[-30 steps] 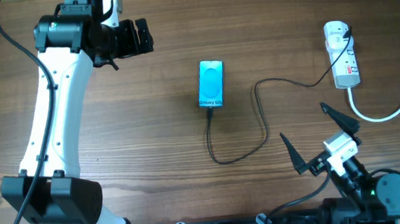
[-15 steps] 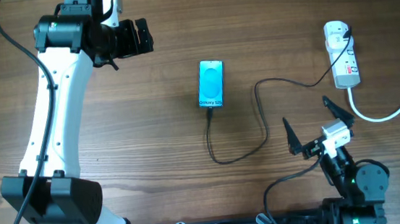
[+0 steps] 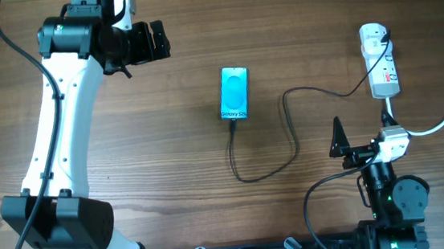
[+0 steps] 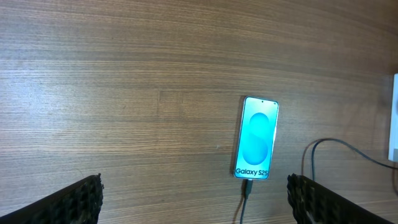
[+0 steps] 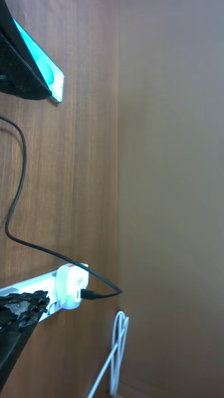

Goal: Plug charger to phone and switch on socket

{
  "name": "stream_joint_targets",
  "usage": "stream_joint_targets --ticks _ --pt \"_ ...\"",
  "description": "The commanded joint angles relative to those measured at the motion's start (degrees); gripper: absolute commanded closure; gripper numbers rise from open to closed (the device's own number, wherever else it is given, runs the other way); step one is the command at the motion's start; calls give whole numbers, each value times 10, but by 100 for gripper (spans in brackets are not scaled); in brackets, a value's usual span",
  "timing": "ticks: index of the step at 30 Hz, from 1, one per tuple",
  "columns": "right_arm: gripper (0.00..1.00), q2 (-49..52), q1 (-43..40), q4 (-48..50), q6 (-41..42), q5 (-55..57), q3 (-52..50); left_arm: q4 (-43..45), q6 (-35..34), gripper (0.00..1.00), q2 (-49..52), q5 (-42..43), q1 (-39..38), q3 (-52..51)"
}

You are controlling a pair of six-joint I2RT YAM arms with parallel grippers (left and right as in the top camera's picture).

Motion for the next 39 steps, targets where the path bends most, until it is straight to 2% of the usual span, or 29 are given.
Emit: stream_joint_targets --ticks 1,7,12,39 --pt "0 -8 2 0 32 16 -2 0 3 0 1 -5 1 5" --pt "0 -8 2 0 29 14 -2 0 3 0 1 -5 1 5" --pt "0 -8 2 1 -13 10 -2 0 3 0 1 -5 1 5" --pt "0 -7 2 3 -11 10 -2 0 3 0 1 -5 1 5"
